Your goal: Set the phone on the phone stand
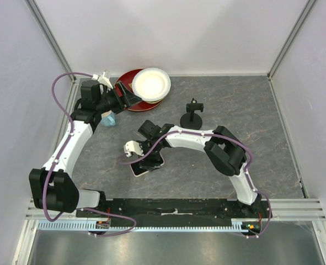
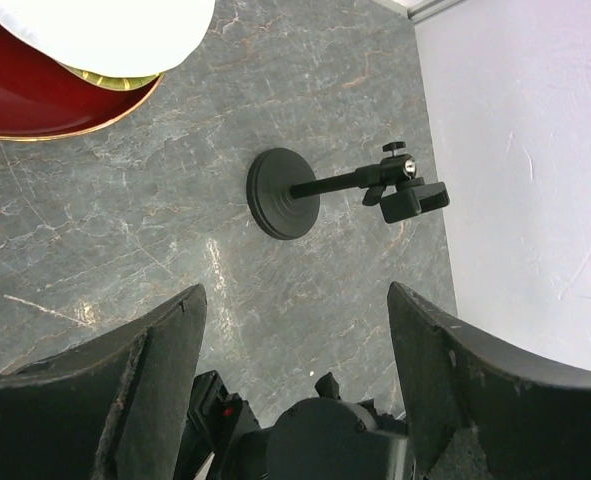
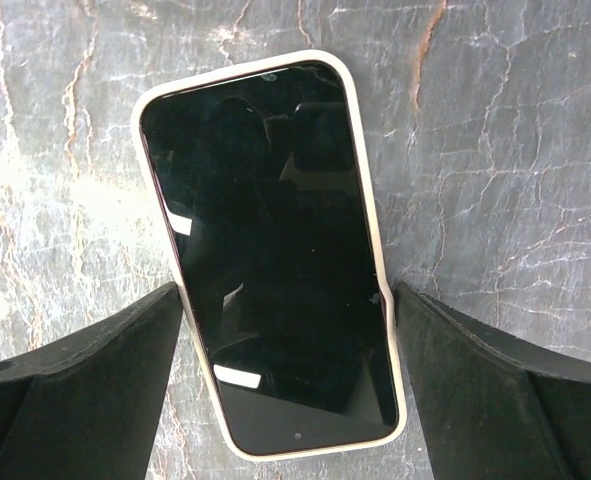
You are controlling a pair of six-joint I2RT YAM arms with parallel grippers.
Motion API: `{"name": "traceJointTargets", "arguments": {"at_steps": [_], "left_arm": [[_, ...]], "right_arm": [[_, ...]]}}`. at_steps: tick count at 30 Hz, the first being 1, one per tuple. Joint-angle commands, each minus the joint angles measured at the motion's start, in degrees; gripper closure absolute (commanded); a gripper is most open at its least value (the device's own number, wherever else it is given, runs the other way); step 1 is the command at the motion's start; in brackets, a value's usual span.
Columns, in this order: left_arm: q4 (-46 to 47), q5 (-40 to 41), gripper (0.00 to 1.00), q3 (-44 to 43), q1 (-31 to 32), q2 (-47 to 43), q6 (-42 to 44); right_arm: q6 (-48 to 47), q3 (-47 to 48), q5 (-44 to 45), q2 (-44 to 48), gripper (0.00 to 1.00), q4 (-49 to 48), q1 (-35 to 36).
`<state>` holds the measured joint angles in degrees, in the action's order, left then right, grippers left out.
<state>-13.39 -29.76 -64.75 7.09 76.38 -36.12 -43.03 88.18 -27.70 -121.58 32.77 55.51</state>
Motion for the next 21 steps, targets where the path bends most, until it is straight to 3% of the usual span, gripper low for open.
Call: {"name": "traceJointTargets", "arguments": {"at_steps": [1,11,14,21], "left_arm": [[2.2,-1.6,0.21,0.2,-0.3,0.4,-1.8],[2.9,-2.5,0.22,0.5,-0.7,0.6,-2.3],[3.1,-2.7,0.22,0.6,-0.7,0.9,-2.4],[3.8,-4.3,0.22,0.7,-0.7,1.4,-2.9]], "right_arm": [[5.7,-0.1,8.2,-3.5,0.11,6.2,1.8],[12.2,-5.2,22.7,-2.6,0.28,6.2,6.5],[13.1,-7.2,23.0,-1.9,0.29,5.9,7.2],[14.1,-14.3,23.7,1.8,0.46,0.2,7.2]]}}
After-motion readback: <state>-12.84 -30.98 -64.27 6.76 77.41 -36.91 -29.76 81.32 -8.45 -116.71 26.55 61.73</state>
